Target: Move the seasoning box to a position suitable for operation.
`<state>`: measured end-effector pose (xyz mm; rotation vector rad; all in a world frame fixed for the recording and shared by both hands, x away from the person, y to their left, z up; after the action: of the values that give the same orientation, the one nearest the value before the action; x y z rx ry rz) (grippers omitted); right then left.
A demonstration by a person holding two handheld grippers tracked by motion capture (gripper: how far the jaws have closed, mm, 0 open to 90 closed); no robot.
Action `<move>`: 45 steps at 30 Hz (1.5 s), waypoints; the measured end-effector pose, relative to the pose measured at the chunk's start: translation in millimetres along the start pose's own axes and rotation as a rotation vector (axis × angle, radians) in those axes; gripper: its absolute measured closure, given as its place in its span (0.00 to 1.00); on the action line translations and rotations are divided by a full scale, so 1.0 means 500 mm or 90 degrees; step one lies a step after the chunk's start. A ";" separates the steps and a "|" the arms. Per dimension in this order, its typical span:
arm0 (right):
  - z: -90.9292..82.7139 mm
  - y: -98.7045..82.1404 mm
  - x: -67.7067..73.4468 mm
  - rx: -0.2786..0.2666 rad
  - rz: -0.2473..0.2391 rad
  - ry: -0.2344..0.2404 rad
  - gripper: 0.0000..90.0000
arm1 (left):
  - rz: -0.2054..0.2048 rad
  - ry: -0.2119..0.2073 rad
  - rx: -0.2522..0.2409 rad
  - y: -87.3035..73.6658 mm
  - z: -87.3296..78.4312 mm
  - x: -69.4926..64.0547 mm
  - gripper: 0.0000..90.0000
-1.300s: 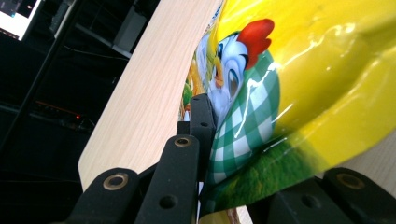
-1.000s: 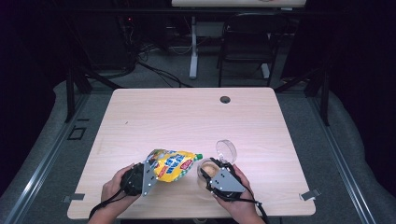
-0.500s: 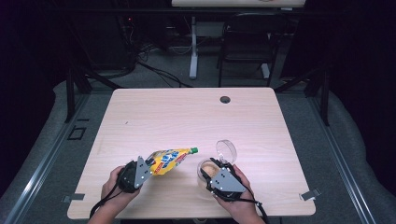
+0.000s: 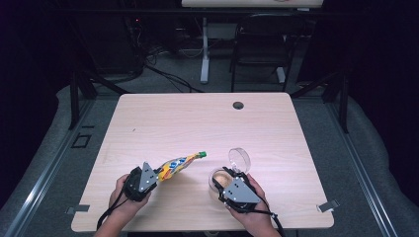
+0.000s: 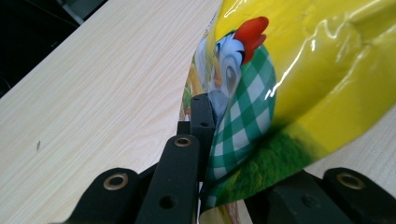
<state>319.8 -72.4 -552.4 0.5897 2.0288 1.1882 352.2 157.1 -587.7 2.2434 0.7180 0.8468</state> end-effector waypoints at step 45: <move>0.000 0.000 0.003 0.001 -0.003 0.003 0.56 | -0.278 -0.080 -0.012 -0.057 0.022 0.061 0.92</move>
<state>319.0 -71.5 -553.0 0.5820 2.0341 1.1868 372.6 191.9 -602.9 1.9909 1.0800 0.4922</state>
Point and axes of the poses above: each handheld gripper's, and its own axes: z roughly forward along the jaws, y roughly out of its top, x roughly to its left, the point moved 9 cm from there along z, roughly forward along the jaws, and after that the axes turned 3 degrees about y, right-handed, at the moved point
